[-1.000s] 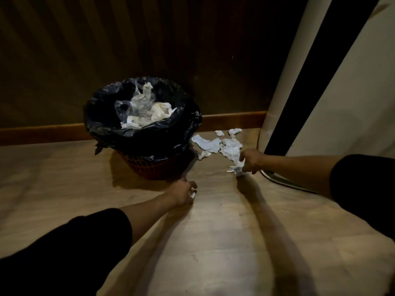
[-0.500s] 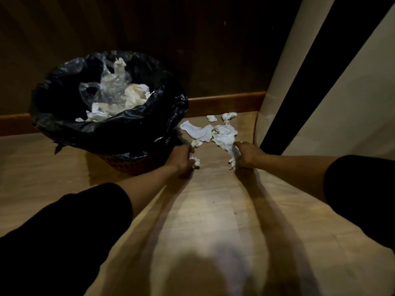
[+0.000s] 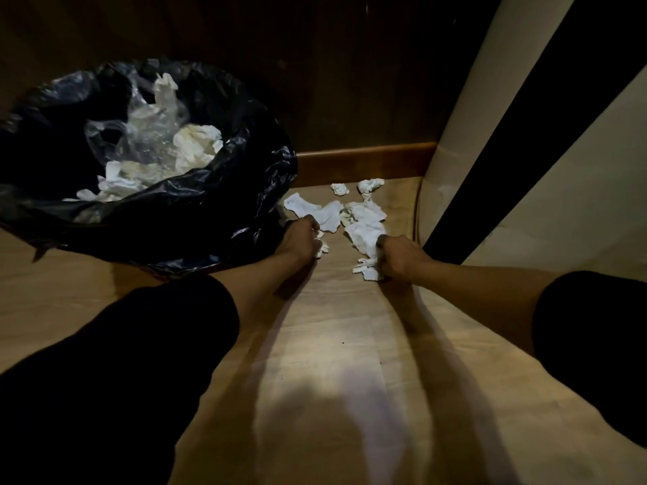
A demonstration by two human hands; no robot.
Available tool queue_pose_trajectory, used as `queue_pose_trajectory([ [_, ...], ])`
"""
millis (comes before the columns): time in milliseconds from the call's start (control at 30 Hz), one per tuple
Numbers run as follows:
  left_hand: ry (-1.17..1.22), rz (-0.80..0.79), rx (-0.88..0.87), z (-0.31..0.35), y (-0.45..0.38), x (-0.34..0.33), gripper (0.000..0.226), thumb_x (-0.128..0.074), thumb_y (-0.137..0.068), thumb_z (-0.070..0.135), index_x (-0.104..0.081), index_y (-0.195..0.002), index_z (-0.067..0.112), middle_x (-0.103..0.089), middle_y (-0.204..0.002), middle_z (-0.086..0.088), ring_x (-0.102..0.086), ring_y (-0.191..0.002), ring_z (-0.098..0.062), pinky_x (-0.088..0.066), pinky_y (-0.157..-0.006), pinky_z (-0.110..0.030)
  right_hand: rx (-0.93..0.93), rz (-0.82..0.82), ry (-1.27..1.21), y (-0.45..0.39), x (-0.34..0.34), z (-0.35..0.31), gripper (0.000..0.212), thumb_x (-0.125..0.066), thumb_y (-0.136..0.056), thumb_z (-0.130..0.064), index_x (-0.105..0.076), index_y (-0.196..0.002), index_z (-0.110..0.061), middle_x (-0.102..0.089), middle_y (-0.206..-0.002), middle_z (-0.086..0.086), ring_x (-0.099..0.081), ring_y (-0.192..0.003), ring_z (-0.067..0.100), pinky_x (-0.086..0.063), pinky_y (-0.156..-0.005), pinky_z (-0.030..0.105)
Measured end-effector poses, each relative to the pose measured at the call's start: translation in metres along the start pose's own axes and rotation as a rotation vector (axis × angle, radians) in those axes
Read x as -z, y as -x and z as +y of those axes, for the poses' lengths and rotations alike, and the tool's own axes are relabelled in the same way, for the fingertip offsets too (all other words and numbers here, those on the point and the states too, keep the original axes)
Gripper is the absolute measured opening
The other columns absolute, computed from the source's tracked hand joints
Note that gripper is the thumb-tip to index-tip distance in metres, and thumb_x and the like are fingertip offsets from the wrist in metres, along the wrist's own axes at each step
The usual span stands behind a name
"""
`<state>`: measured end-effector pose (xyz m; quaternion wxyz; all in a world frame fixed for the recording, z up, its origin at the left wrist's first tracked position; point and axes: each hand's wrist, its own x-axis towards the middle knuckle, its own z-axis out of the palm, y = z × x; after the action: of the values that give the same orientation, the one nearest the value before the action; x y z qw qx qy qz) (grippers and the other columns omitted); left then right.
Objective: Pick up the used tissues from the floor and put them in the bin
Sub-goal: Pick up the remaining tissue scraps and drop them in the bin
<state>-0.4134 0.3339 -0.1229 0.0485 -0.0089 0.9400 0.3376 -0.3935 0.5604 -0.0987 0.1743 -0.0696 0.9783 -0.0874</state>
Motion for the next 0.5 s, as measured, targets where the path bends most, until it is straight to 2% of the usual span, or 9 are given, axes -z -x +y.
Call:
queue_pose_trajectory([
  [67, 0.019, 0.012, -0.003, -0.001, -0.005, -0.004, 0.036, -0.07, -0.08, 0.008, -0.058, -0.115, 0.008, -0.063, -0.112, -0.016, -0.062, -0.103, -0.031, -0.046, -0.08, -0.027, 0.008, 0.013, -0.031, 0.0, -0.005, -0.003, 0.025, -0.065, -0.08, -0.016, -0.059, -0.104, -0.015, -0.065, -0.107, 0.014, -0.063, -0.096, 0.035, -0.054, -0.072, 0.037],
  [133, 0.03, -0.011, -0.015, -0.002, -0.009, -0.005, 0.058, -0.074, -0.081, 0.01, -0.049, -0.134, 0.012, -0.051, -0.133, -0.018, -0.055, -0.119, -0.032, -0.042, -0.089, -0.026, 0.04, 0.014, -0.036, 0.0, -0.008, -0.004, 0.016, -0.064, -0.079, -0.015, -0.059, -0.094, -0.016, -0.066, -0.103, 0.014, -0.064, -0.095, 0.034, -0.055, -0.074, 0.038],
  [200, -0.001, -0.072, -0.011, -0.002, -0.011, -0.005, 0.076, -0.073, -0.084, 0.011, -0.035, -0.15, 0.018, -0.028, -0.154, -0.016, -0.039, -0.138, -0.031, -0.036, -0.105, -0.026, 0.062, 0.018, -0.019, 0.0, -0.008, -0.004, 0.017, -0.068, -0.077, -0.016, -0.061, -0.092, -0.015, -0.06, -0.103, 0.013, -0.062, -0.091, 0.033, -0.05, -0.071, 0.032],
  [267, -0.111, -0.148, -0.015, -0.002, -0.015, -0.005, 0.075, -0.068, -0.089, 0.013, -0.03, -0.153, 0.017, -0.015, -0.161, -0.015, -0.026, -0.147, -0.03, -0.027, -0.115, -0.029, 0.057, 0.012, 0.002, 0.0, -0.008, -0.003, 0.024, -0.072, -0.076, -0.017, -0.063, -0.097, -0.012, -0.045, -0.106, 0.011, -0.057, -0.083, 0.031, -0.05, -0.071, 0.031],
  [333, -0.236, -0.201, -0.058, 0.002, -0.014, -0.004, 0.056, -0.064, -0.091, 0.016, -0.046, -0.143, 0.012, -0.033, -0.152, -0.018, -0.037, -0.14, -0.034, -0.033, -0.112, -0.034, 0.049, 0.003, 0.041, -0.001, -0.006, -0.002, 0.025, -0.074, -0.076, -0.019, -0.063, -0.097, -0.01, -0.039, -0.109, 0.011, -0.055, -0.08, 0.031, -0.053, -0.073, 0.034],
  [400, -0.287, -0.198, -0.085, 0.007, -0.01, -0.004, 0.033, -0.063, -0.089, 0.017, -0.061, -0.121, 0.009, -0.051, -0.131, -0.019, -0.05, -0.122, -0.036, -0.044, -0.099, -0.036, 0.053, 0.019, 0.064, -0.002, -0.003, -0.001, 0.023, -0.073, -0.078, -0.022, -0.061, -0.094, -0.012, -0.043, -0.111, 0.012, -0.054, -0.079, 0.029, -0.052, -0.071, 0.034],
  [433, -0.293, -0.19, -0.094, 0.008, -0.006, -0.005, 0.03, -0.064, -0.087, 0.018, -0.063, -0.116, 0.009, -0.054, -0.125, -0.019, -0.053, -0.116, -0.037, -0.046, -0.094, -0.036, 0.051, 0.039, 0.057, -0.003, -0.001, 0.0, 0.022, -0.071, -0.079, -0.024, -0.06, -0.094, -0.013, -0.046, -0.111, 0.013, -0.054, -0.079, 0.029, -0.049, -0.07, 0.032],
  [500, -0.279, -0.16, -0.11, 0.009, 0.002, -0.006, 0.033, -0.065, -0.086, 0.019, -0.064, -0.118, 0.011, -0.056, -0.122, -0.019, -0.056, -0.112, -0.038, -0.046, -0.093, -0.037, 0.027, 0.091, 0.034, -0.005, 0.004, 0.0, 0.021, -0.068, -0.082, -0.026, -0.062, -0.097, -0.013, -0.05, -0.111, 0.013, -0.055, -0.082, 0.029, -0.046, -0.069, 0.031],
])
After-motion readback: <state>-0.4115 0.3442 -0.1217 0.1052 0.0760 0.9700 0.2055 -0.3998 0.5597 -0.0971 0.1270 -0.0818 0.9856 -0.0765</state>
